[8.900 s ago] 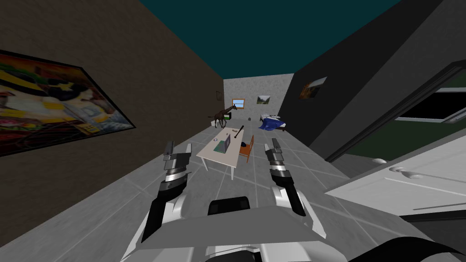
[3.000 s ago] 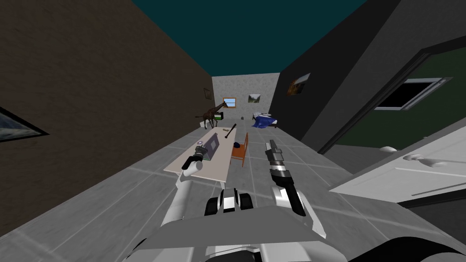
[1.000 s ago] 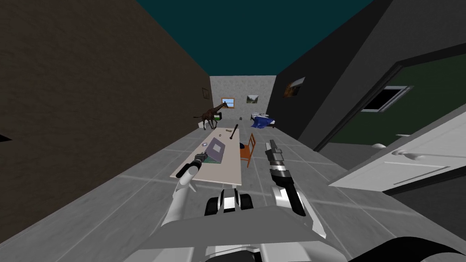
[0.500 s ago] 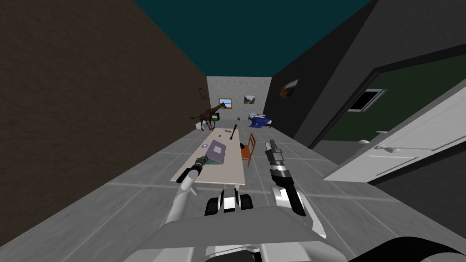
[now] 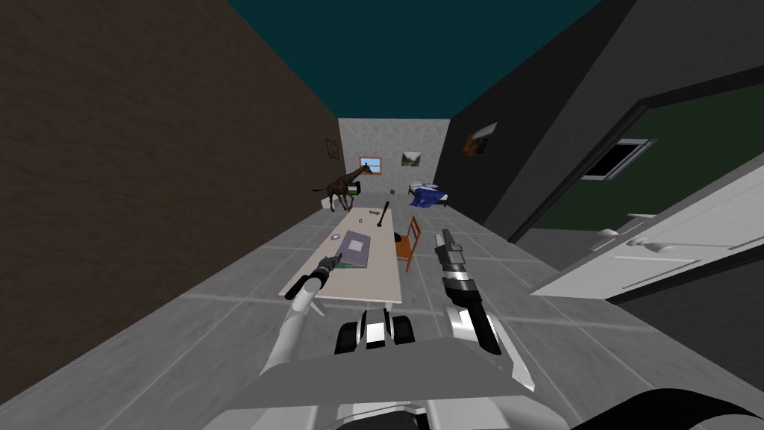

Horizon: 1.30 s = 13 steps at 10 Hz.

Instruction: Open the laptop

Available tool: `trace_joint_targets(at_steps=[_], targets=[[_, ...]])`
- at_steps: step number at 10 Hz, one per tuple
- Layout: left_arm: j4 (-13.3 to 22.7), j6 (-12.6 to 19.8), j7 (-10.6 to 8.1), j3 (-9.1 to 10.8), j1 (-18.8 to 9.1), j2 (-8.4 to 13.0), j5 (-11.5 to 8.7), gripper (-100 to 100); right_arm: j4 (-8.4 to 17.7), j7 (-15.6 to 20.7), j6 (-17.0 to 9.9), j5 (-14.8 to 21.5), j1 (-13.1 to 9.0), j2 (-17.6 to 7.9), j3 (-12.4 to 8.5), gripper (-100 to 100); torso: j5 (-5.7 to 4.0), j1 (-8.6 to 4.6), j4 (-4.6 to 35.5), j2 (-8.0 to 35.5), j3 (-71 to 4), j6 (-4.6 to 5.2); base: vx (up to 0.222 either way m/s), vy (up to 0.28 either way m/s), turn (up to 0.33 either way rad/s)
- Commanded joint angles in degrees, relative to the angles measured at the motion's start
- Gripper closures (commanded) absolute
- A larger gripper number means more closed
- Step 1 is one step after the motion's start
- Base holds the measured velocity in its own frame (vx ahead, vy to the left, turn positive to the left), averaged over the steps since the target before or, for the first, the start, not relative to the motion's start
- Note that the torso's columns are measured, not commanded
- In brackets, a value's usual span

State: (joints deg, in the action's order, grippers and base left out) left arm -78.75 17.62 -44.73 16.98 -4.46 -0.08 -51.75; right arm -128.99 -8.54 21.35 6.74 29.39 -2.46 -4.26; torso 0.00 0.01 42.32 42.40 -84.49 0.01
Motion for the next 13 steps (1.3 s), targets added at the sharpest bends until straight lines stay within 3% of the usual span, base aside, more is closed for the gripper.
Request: trace_joint_targets(at_steps=[1,6,7,8,13], targets=[[-1.8,4.0,-1.69,1.59,-0.8,1.4,0.7,-100,0.0,0.0,0.0,0.0,0.0,0.0,0.0,0,0.03,0.07,0.0,0.0,0.0,-0.01,-0.014,-0.043,0.106],[-4.9,11.5,-4.82,4.54,-2.4,4.4,1.6,-100,0.0,0.0,0.0,0.0,0.0,0.0,0.0,0,0.0,0.01,0.0,-0.1,-0.1,0.0,-0.012,-0.07,0.098],[-4.8,10.5,-4.43,4.2,-2.0,4.0,1.7,-100,0.0,0.0,0.0,0.0,0.0,0.0,0.0,0,0.02,0.06,0.0,-0.1,-0.1,-0.01,-0.006,-0.024,0.021],[-4.9,10.9,-4.62,4.29,-2.1,4.0,1.7,0,0.0,0.0,0.0,0.0,0.0,0.0,0.0,0,0.04,0.13,0.0,-0.1,-0.1,0.01,-0.001,-0.006,-0.004],[-4.9,10.9,-4.6,4.27,-2.0,4.0,1.7,0,0.0,0.0,0.0,0.0,0.0,0.0,0.0,0,-0.01,-0.02,0.0,-0.1,-0.1,-0.01,0.0,0.0,0.0]])
